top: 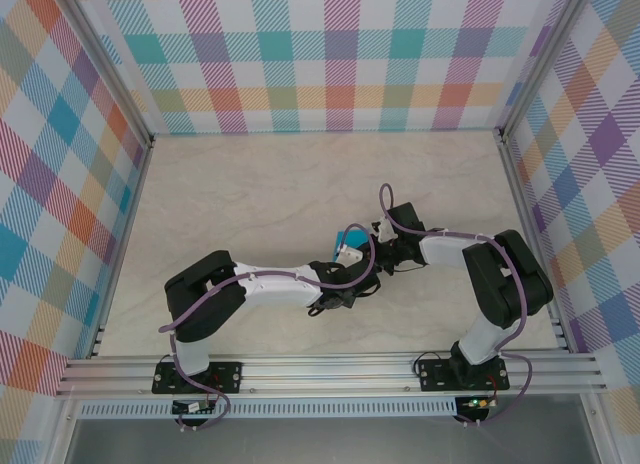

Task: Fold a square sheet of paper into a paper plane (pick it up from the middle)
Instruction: Fourth fold the wing at the center of the table.

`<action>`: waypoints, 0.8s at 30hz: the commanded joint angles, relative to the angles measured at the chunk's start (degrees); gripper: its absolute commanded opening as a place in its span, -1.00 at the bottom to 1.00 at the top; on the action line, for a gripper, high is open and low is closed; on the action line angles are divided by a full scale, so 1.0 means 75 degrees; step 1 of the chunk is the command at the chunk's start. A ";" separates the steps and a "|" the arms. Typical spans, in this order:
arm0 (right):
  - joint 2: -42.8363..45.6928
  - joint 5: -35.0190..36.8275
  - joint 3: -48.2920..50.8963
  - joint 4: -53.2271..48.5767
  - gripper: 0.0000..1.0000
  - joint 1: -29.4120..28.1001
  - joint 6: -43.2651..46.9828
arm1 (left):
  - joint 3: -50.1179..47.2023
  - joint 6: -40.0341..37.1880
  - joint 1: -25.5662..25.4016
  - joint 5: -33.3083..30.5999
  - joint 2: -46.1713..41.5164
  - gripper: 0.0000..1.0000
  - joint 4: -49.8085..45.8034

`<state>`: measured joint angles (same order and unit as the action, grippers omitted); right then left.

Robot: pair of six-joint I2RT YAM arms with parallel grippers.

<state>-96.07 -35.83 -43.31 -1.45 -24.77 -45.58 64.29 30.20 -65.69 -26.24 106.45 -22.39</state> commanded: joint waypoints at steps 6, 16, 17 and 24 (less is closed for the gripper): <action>0.0016 -0.0003 -0.0194 -0.0208 -0.80 -0.0025 0.0136 | -0.0135 -0.0098 0.0084 -0.0203 -0.0120 -0.47 -0.0169; -0.0033 -0.0025 -0.0205 -0.0205 -0.79 -0.0025 0.0136 | -0.0076 -0.0182 0.0099 -0.0098 -0.0110 -0.65 -0.0061; -0.0029 -0.0023 -0.0204 -0.0208 -0.80 -0.0034 0.0127 | -0.0087 -0.0182 0.0105 -0.0098 -0.0111 -0.69 -0.0058; 0.0056 -0.0030 -0.0233 -0.0230 -0.76 -0.0025 0.0136 | -0.0320 -0.0132 0.0293 0.0202 -0.0261 -0.90 0.0151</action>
<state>-96.07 -35.83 -43.53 -2.00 -24.77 -45.58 63.33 29.10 -64.71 -25.71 106.43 -21.96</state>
